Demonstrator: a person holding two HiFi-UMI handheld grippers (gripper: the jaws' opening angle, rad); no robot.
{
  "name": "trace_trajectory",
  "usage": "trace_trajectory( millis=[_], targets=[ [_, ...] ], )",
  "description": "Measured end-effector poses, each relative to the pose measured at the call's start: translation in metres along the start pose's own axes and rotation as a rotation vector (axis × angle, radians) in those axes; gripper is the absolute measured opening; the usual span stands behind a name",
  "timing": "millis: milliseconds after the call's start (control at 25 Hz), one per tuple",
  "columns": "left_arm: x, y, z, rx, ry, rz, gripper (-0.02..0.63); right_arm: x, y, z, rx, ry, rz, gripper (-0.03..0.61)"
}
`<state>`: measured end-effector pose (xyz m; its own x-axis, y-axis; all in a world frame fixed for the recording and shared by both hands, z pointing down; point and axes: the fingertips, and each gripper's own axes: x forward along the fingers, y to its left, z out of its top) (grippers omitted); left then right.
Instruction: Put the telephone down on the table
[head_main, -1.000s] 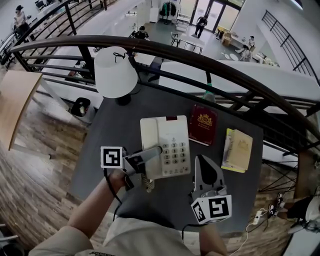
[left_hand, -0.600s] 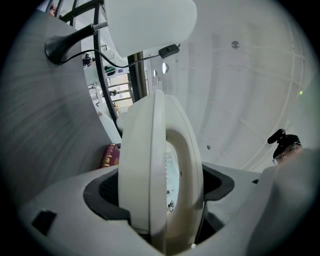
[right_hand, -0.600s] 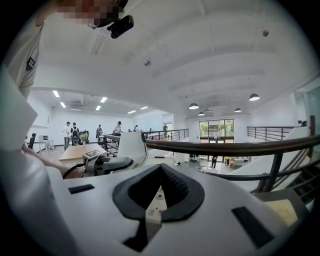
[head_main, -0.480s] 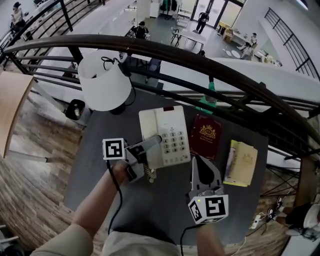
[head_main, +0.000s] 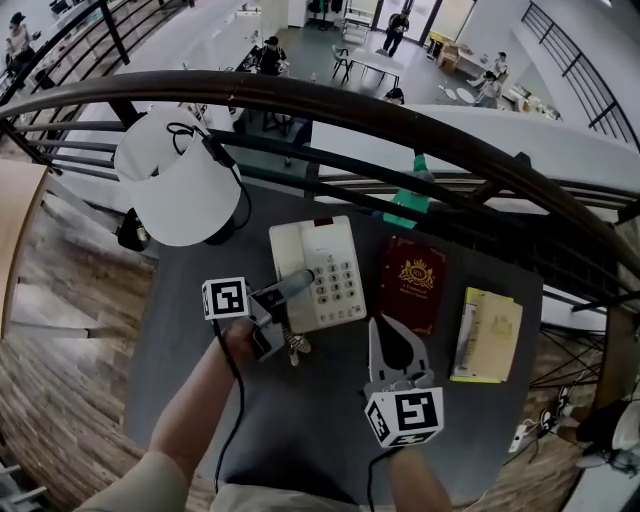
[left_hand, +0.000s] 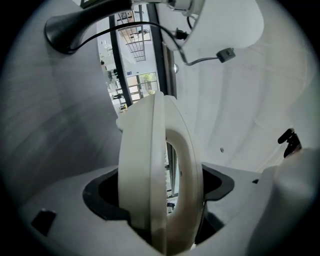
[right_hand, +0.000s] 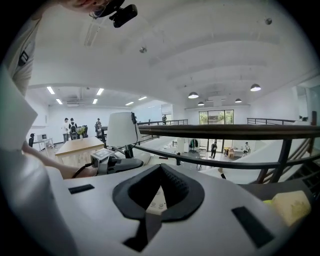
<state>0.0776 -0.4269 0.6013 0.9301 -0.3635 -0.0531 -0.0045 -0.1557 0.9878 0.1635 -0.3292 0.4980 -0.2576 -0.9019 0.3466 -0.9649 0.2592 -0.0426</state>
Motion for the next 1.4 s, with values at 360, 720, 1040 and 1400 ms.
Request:
trace_trajectory(
  millis=[360,720,1040,1400],
  targets=[
    [0.009,0.069,0.008,-0.026,-0.005,0.096,0.416,0.021,0.003,-0.023,0.034,0.033,0.011,0.000],
    [0.017,0.080,0.005,0.003,0.010,0.088,0.416,0.025,-0.003,-0.037,0.041,0.064,0.012,0.000],
    [0.018,0.084,-0.002,0.042,0.035,0.145,0.416,0.019,0.002,-0.036,0.082,0.053,0.020,0.000],
    [0.013,0.092,0.002,0.044,-0.002,0.276,0.417,0.008,0.001,-0.047,0.111,0.080,0.006,0.000]
  ],
)
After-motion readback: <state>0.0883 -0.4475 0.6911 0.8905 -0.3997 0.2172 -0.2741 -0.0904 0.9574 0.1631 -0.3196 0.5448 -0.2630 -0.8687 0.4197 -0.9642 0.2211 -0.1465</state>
